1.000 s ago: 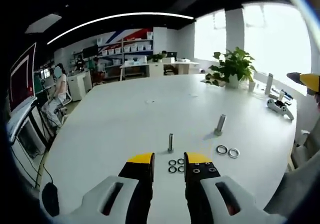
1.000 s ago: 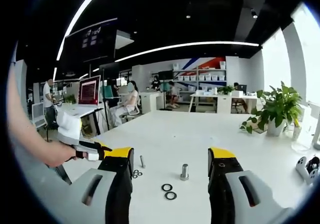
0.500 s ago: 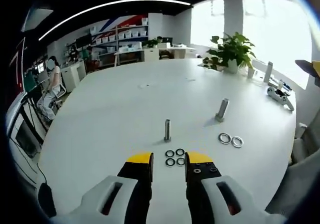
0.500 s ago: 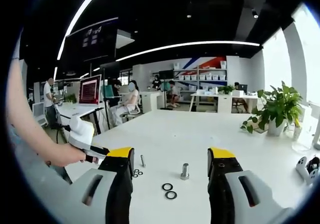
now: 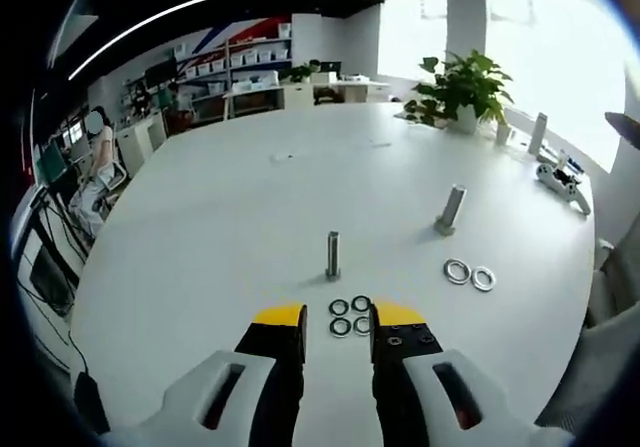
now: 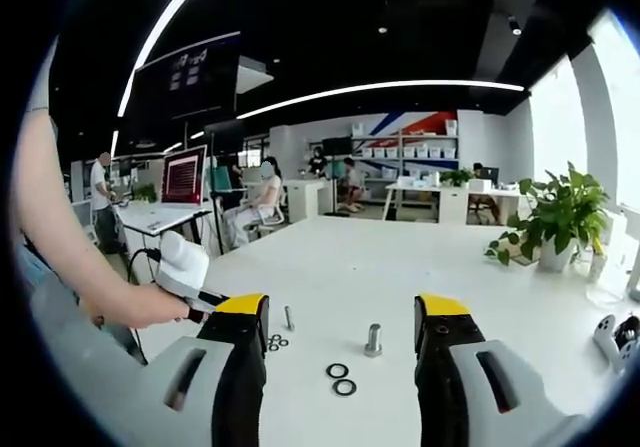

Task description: Place the washer onto the threaded stud by aligning its center hole with the stud, sliding it down to the base, and recovering from edge contact or off-axis alignment until the washer reaches the visible bottom stop.

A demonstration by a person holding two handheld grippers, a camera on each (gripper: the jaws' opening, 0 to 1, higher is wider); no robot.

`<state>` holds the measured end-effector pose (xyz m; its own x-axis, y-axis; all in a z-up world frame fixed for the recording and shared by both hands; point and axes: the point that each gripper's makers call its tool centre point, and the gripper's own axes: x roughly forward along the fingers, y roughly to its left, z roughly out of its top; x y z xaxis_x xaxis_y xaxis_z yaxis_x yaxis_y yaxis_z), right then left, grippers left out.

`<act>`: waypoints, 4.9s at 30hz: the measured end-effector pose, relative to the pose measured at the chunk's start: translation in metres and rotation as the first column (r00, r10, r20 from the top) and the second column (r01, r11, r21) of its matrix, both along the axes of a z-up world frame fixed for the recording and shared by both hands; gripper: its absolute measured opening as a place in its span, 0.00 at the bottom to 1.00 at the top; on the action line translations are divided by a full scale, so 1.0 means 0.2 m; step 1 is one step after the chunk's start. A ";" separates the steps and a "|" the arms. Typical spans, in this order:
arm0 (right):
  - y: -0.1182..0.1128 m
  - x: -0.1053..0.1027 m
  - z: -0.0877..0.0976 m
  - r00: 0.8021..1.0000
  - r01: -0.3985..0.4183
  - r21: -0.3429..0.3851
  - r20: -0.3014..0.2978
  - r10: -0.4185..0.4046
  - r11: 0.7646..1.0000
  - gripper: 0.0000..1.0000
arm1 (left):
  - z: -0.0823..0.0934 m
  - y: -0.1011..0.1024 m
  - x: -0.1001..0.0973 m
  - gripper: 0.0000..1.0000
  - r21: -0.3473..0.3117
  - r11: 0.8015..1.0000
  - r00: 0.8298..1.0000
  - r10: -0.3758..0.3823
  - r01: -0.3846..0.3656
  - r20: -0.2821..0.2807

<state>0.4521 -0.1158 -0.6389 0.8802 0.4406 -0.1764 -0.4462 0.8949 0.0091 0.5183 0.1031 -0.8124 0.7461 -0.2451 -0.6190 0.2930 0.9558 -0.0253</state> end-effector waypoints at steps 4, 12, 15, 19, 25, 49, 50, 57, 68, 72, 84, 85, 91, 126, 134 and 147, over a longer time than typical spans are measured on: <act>0.01 0.00 -0.01 1.000 -0.007 -0.005 -0.004 0.007 1.000 0.60 | -0.03 0.01 0.02 0.23 0.005 1.000 1.000 0.004 -0.004 -0.014; 0.01 0.00 -0.01 1.000 -0.008 -0.010 -0.007 0.007 1.000 0.59 | -0.07 0.01 0.04 0.23 0.022 1.000 0.999 -0.006 0.007 -0.041; 0.00 0.00 -0.01 1.000 -0.003 -0.005 -0.008 0.003 1.000 0.59 | -0.08 0.00 0.04 0.23 0.026 1.000 0.999 -0.012 0.013 -0.051; 0.01 0.00 -0.02 1.000 -0.010 -0.012 -0.010 0.010 1.000 0.59 | -0.11 -0.01 0.03 0.22 0.064 0.996 0.996 -0.052 0.056 -0.071; 0.01 0.00 -0.02 1.000 -0.010 -0.012 -0.011 0.010 1.000 0.59 | -0.13 -0.02 0.03 0.21 0.089 0.992 0.992 -0.076 0.085 -0.104; -0.01 0.01 -0.04 0.999 0.004 0.000 -0.032 -0.004 1.000 0.57 | -0.21 -0.07 0.08 0.17 0.132 0.980 0.979 -0.130 0.151 -0.159; -0.01 0.00 -0.04 0.999 0.004 -0.001 -0.033 -0.004 1.000 0.57 | -0.20 -0.07 0.07 0.17 0.136 0.979 0.979 -0.133 0.155 -0.158; 0.00 0.00 -0.04 0.999 -0.005 -0.007 -0.032 0.005 1.000 0.57 | -0.17 -0.09 0.04 0.15 0.158 0.971 0.975 -0.157 0.182 -0.159; -0.01 0.00 -0.04 0.999 -0.002 -0.010 -0.035 0.002 1.000 0.57 | -0.16 -0.11 0.04 0.11 0.158 0.964 0.970 -0.189 0.212 -0.152; -0.01 0.00 -0.04 0.999 -0.002 -0.011 -0.035 0.001 1.000 0.56 | -0.16 -0.10 0.05 0.11 0.128 0.976 0.976 -0.158 0.178 -0.152; -0.01 0.00 -0.05 0.999 -0.003 -0.016 -0.037 0.003 1.000 0.56 | -0.18 -0.09 0.07 0.12 0.079 0.986 0.980 -0.136 0.149 -0.149; -0.01 -0.01 -0.05 0.999 -0.004 -0.015 -0.038 0.003 1.000 0.56 | -0.18 -0.10 0.07 0.12 0.076 0.986 0.980 -0.135 0.147 -0.147; 0.00 -0.01 -0.05 0.999 -0.004 -0.021 -0.040 0.003 1.000 0.55 | -0.18 -0.10 0.07 0.10 0.085 0.985 0.980 -0.140 0.153 -0.141; 0.01 -0.01 -0.06 0.999 -0.013 -0.025 -0.047 0.012 1.000 0.55 | -0.11 -0.05 0.08 0.00 0.104 0.982 0.984 -0.147 0.157 -0.101; 0.01 -0.01 -0.07 0.999 -0.014 -0.025 -0.049 0.013 1.000 0.55 | -0.10 -0.05 0.08 0.00 0.097 0.984 0.987 -0.141 0.149 -0.082; 0.02 -0.02 -0.06 0.999 -0.021 -0.028 -0.040 0.020 0.999 0.55 | -0.05 -0.02 0.05 0.01 0.062 0.995 0.997 -0.082 0.082 -0.016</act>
